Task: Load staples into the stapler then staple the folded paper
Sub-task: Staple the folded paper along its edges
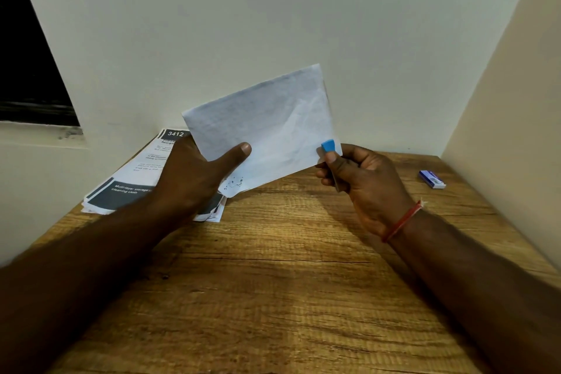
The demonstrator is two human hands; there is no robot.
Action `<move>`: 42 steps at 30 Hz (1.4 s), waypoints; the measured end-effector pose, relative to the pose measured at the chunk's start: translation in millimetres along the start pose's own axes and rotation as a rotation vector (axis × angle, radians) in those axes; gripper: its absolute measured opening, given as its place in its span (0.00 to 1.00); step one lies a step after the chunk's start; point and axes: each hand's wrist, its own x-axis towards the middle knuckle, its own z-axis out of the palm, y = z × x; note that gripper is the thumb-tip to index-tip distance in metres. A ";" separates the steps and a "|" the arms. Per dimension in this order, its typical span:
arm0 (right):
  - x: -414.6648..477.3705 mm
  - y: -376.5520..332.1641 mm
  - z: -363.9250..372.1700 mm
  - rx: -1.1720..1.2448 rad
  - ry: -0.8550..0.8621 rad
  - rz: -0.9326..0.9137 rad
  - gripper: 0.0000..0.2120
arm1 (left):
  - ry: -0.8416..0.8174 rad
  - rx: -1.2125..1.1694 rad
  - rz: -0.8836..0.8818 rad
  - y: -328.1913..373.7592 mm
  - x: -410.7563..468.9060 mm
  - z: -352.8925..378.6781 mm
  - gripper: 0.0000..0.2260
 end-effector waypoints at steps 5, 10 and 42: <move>1.4 -1.5 1.8 -0.046 0.061 -0.024 0.06 | -0.010 -0.013 0.009 -0.6 0.0 4.1 0.10; 0.6 -2.2 0.3 0.019 0.023 -0.002 0.16 | -0.013 -0.059 -0.022 -1.2 0.4 3.1 0.09; -52.5 -13.4 56.9 0.079 -0.242 0.189 0.13 | -0.015 -0.656 -0.350 2.7 -5.7 31.6 0.16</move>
